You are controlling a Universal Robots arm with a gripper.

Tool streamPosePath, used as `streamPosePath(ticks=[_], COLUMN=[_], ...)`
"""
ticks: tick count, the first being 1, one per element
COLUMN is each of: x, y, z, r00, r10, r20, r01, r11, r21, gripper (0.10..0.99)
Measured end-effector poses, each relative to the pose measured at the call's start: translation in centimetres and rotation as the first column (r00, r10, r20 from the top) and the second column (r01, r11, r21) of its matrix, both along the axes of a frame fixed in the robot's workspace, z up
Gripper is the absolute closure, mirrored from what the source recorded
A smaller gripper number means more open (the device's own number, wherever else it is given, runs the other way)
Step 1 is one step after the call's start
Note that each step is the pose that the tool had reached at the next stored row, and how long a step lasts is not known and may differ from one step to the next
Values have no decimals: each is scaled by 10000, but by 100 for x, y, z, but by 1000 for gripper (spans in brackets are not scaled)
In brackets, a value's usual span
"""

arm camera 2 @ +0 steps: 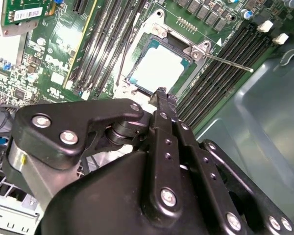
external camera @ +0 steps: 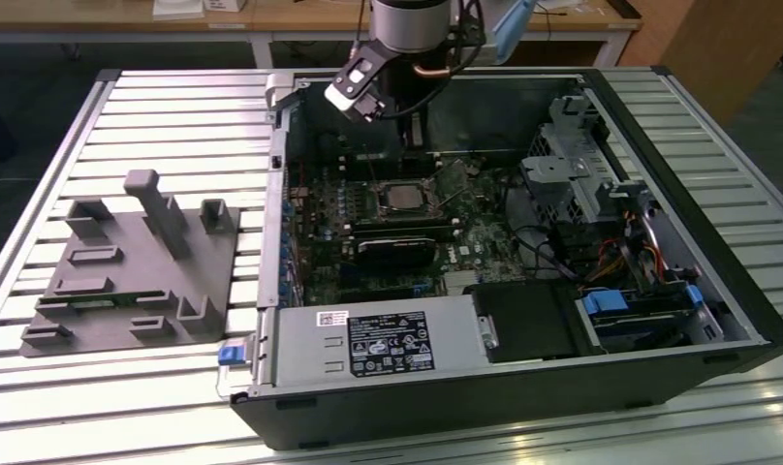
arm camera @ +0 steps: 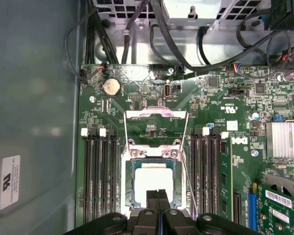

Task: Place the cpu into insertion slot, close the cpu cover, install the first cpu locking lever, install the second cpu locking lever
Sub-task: 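Close the cpu cover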

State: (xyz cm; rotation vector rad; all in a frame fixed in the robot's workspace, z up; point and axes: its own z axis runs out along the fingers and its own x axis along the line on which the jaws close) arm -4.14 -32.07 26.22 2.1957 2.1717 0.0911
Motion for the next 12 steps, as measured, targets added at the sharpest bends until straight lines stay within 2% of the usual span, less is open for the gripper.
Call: streamPosePath(ticks=[5, 9, 10, 12], x=[0, 0, 44, 77], y=[0, 0, 0, 0], z=[47, 50, 51, 51], r00=[10000, 10000, 10000, 10000], r10=[0, 0, 0, 1], r20=[0, 2, 0, 0], r01=[0, 0, 0, -1], r11=[10000, 10000, 10000, 10000], r21=[1, 3, 0, 1], gripper=[980, 980, 980, 980])
